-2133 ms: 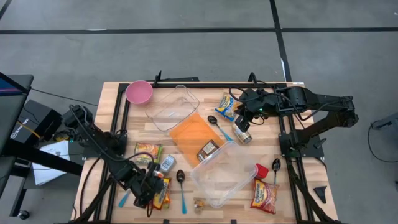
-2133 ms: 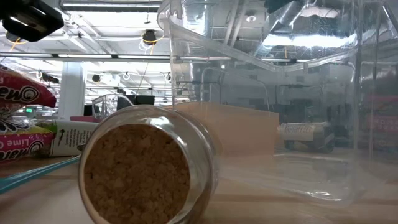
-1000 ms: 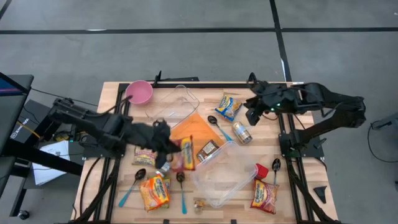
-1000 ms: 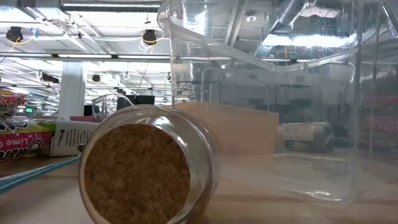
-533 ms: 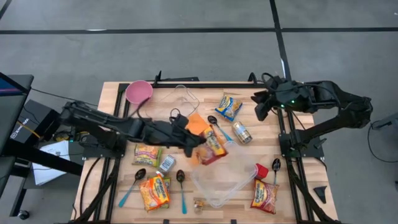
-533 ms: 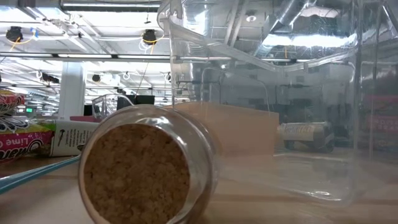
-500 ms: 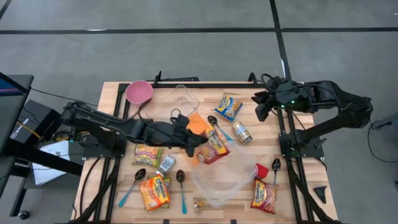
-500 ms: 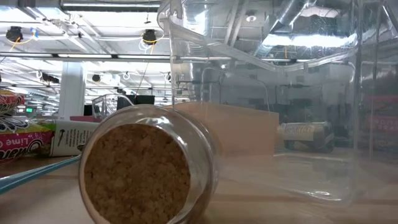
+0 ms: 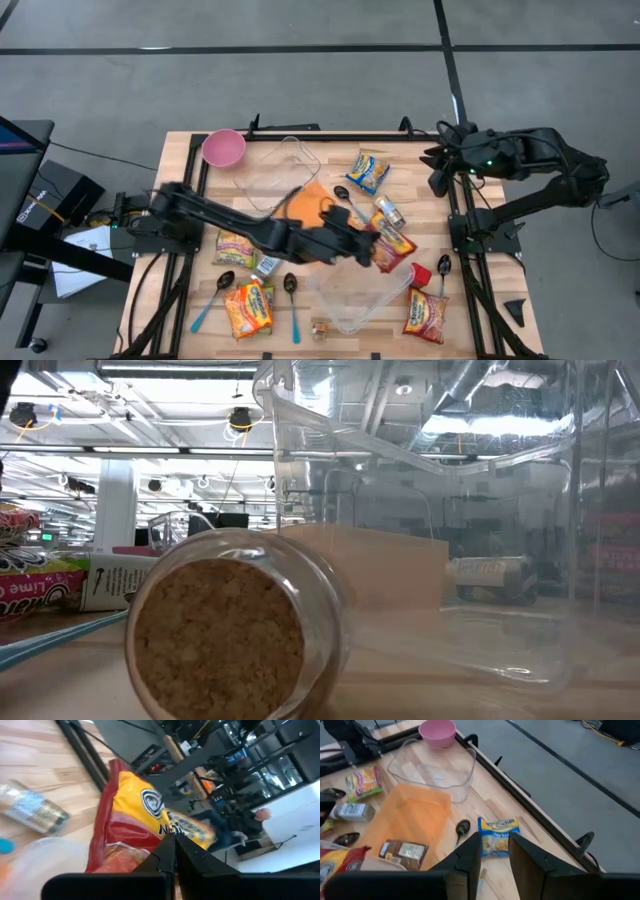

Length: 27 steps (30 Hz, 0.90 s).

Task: Pick & Place Food Item
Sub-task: Put the red noodle pack into the bottom transparent bin

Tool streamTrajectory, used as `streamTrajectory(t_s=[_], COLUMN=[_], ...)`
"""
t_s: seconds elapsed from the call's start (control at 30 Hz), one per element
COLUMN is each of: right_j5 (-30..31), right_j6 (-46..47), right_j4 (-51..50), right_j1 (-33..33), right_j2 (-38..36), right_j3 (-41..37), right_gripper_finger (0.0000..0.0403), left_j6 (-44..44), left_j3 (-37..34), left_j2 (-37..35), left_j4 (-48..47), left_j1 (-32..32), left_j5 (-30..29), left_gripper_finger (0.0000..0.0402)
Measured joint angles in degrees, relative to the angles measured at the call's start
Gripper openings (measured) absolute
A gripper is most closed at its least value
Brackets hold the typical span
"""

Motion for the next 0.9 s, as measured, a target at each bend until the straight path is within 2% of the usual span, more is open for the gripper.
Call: streamTrajectory(t_s=[0.2, 0.53, 0.9], right_j5=[-2.86, -2.61, -2.51], right_j6=[0.02, 0.48, 1.11], right_j4=[-3.95, -4.79, -4.85], right_j1=[0.12, 2.75, 2.78], right_j2=[-2.24, -6.78, -8.18], right_j3=[-0.03, 0.01, 0.01], right_gripper_finger=[0.0094, 0.0094, 0.0094], left_j6=[-4.59, -10.35, -10.54], left_j3=[8.23, 8.41, 8.41], left_j2=[6.79, 10.51, 10.51], left_j4=[-6.82, -12.45, -15.61], left_j1=[-1.66, -3.29, -3.15], left_j5=[-6.02, -6.38, -5.12], left_gripper_finger=[0.0000, 0.0000, 0.0000])
